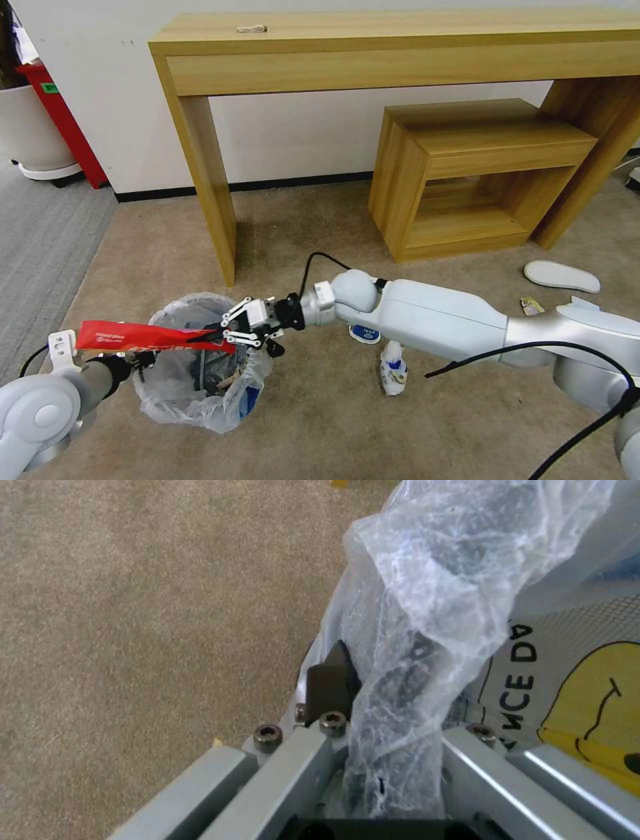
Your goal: Pick up the trash bin and place the garbage on the floor into it.
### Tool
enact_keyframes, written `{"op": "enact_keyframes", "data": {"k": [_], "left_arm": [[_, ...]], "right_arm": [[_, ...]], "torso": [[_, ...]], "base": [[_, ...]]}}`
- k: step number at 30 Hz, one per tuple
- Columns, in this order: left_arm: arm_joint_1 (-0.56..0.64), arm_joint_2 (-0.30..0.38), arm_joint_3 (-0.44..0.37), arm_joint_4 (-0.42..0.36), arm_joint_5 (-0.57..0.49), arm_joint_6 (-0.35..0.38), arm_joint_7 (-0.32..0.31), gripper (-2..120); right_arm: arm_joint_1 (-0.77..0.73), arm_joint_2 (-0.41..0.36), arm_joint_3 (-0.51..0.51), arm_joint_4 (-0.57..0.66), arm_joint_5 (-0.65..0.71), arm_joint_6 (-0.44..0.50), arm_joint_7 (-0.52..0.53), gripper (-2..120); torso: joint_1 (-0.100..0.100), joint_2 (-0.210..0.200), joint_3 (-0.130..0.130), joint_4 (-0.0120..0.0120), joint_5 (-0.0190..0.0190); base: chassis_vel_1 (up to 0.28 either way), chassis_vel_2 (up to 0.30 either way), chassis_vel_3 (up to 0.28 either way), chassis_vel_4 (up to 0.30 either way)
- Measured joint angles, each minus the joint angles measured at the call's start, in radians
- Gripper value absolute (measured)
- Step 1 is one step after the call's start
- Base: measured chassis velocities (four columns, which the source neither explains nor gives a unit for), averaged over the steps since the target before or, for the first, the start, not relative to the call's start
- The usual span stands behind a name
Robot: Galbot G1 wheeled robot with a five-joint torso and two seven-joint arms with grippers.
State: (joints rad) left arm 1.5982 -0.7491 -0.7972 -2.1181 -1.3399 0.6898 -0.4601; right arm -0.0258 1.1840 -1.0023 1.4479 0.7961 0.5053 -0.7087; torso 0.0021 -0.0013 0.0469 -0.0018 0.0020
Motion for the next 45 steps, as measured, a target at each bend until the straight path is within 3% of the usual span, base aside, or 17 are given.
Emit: {"op": "enact_keyframes", "data": {"k": [5, 21, 24, 28, 31, 35, 38, 40, 42, 45], "left_arm": [[0.000, -0.006, 0.004, -0.003, 0.002, 0.000, 0.001, 0], [0.022, -0.012, -0.005, -0.047, -0.004, -0.002, 0.004, 0], [0.029, -0.018, -0.011, -0.054, -0.005, -0.002, 0.005, 0], [0.031, -0.019, -0.011, -0.057, -0.005, -0.002, 0.005, 0], [0.031, -0.020, -0.012, -0.060, -0.007, -0.003, 0.007, 0], [0.030, -0.020, -0.012, -0.060, -0.008, -0.003, 0.007, 0], [0.031, -0.021, -0.014, -0.055, -0.008, -0.004, 0.007, 0], [0.031, -0.022, -0.014, -0.053, -0.007, -0.004, 0.008, 0], [0.031, -0.023, -0.014, -0.048, -0.006, -0.004, 0.008, 0], [0.033, -0.025, -0.015, -0.045, -0.005, -0.004, 0.009, 0]], "right_arm": [[0.000, 0.034, -0.012, -0.014, -0.002, 0.000, 0.003, 0], [-0.039, 0.014, -0.008, -0.034, -0.054, 0.020, 0.015, 3], [-0.059, 0.003, -0.001, -0.042, -0.073, 0.022, 0.015, 19], [-0.066, -0.001, 0.003, -0.043, -0.078, 0.024, 0.015, 24], [-0.081, -0.014, 0.016, -0.044, -0.087, 0.027, 0.015, 42], [-0.089, -0.026, 0.022, -0.044, -0.094, 0.030, 0.013, 52], [-0.094, -0.039, 0.031, -0.042, -0.098, 0.031, 0.009, 68], [-0.094, -0.040, 0.034, -0.041, -0.099, 0.031, 0.008, 69], [-0.097, -0.046, 0.042, -0.039, -0.100, 0.032, 0.007, 82], [-0.099, -0.055, 0.052, -0.037, -0.101, 0.033, 0.007, 92]], "torso": [[0.000, 0.000, 0.000, 0.0001, 0.0001], [0.000, 0.000, 0.000, 0.0000, 0.0003], [0.000, 0.000, 0.000, -0.0001, 0.0003], [0.000, 0.000, 0.000, -0.0001, 0.0003], [0.000, 0.000, 0.000, 0.0000, 0.0003], [0.000, 0.000, 0.000, -0.0001, 0.0003], [0.000, 0.000, 0.000, -0.0001, 0.0003], [0.000, 0.000, 0.000, -0.0001, 0.0003], [0.000, 0.000, 0.000, 0.0001, 0.0003], [0.000, 0.000, 0.000, 0.0000, 0.0003]], "base": [[0.000, 0.000, 0.000, 0.000], [0.000, 0.000, 0.000, 0.000], [0.000, 0.000, 0.000, 0.000], [0.000, 0.000, 0.000, 0.000], [0.000, 0.000, 0.000, 0.000], [0.000, 0.000, 0.000, 0.000], [0.000, 0.000, 0.000, 0.000], [0.000, 0.000, 0.000, 0.000], [0.000, 0.000, 0.000, 0.000], [0.000, 0.000, 0.000, 0.000]]}}
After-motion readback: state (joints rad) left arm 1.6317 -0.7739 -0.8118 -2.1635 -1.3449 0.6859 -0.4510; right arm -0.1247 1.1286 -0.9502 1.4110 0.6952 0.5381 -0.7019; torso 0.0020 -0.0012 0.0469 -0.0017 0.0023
